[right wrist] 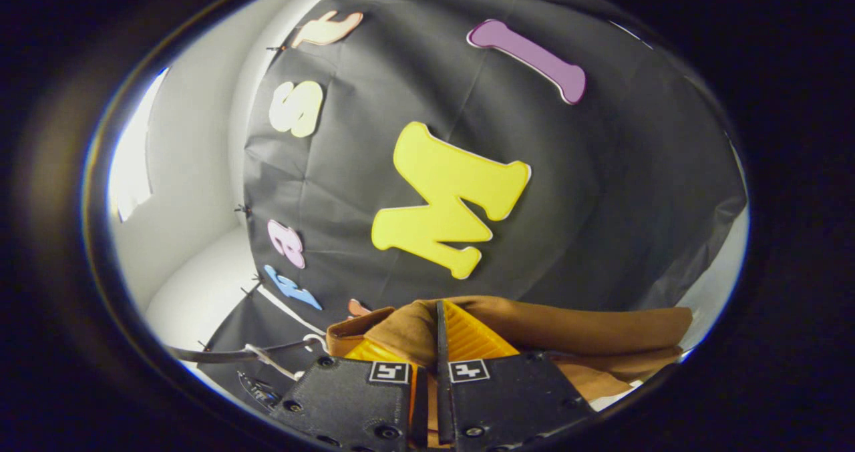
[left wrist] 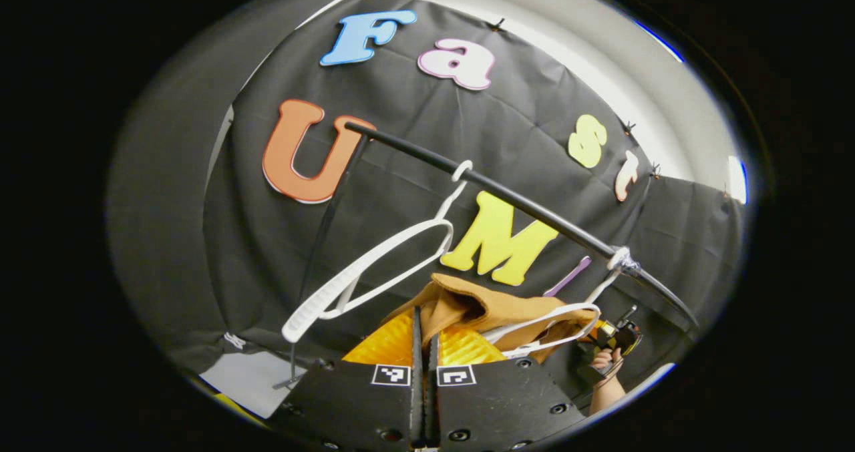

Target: Grasp the clothes on the hanger with both hands and then place them into the laundry hamper below.

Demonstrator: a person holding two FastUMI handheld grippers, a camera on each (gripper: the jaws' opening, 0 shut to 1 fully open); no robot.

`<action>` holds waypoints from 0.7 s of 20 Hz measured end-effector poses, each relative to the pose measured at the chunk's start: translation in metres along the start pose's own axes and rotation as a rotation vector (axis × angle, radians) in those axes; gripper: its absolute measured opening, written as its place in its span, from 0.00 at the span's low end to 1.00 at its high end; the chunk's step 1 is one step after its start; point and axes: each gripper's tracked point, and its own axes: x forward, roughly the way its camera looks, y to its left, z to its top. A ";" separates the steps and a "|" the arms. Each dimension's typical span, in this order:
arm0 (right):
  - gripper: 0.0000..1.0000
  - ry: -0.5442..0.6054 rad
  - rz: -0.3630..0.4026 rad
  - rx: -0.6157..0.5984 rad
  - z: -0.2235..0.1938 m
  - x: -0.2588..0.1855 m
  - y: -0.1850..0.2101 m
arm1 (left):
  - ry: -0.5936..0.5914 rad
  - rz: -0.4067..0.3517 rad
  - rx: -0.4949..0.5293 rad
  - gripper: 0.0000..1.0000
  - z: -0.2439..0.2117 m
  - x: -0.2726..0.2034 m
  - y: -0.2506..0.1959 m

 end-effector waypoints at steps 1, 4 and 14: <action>0.08 0.017 0.003 0.010 -0.006 0.003 -0.001 | 0.012 0.005 -0.015 0.00 -0.001 0.001 0.007; 0.09 0.038 -0.013 0.046 -0.017 0.013 -0.018 | 0.046 -0.009 -0.048 0.00 -0.016 0.003 0.020; 0.08 0.091 -0.144 0.109 -0.053 0.010 -0.095 | 0.154 0.019 -0.009 0.01 -0.077 0.008 0.048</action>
